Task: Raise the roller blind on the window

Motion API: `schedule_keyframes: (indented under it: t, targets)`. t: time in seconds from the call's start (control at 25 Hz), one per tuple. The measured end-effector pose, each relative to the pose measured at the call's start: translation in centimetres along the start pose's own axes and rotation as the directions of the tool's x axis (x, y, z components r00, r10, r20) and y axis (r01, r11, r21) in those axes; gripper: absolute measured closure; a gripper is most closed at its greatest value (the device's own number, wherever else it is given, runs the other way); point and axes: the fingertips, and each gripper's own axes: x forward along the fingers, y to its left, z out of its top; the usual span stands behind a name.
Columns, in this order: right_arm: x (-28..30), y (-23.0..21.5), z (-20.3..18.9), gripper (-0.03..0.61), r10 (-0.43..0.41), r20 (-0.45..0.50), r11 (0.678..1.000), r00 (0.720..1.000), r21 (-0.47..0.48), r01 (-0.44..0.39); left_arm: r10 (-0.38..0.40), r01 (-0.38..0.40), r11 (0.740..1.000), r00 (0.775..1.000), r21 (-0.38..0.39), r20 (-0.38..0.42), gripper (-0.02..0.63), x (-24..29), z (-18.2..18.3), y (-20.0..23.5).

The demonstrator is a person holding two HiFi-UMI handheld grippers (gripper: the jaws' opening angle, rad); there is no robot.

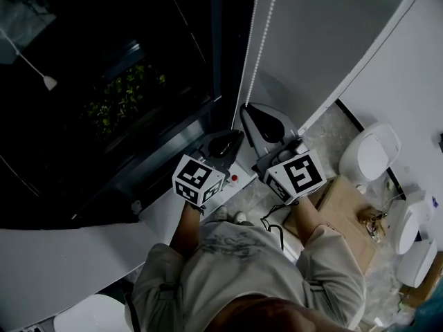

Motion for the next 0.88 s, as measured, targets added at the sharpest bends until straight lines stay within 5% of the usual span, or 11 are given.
schedule_keyframes:
  t: [0.88]
  targets:
    - [-0.8, 0.7, -7.4, 0.565, -0.016, -0.150, 0.999, 0.989, 0.024, 0.020, 0.033, -0.042, 0.997, 0.992, -0.065, -0.126, 0.601, 0.8, -7.6, 0.9]
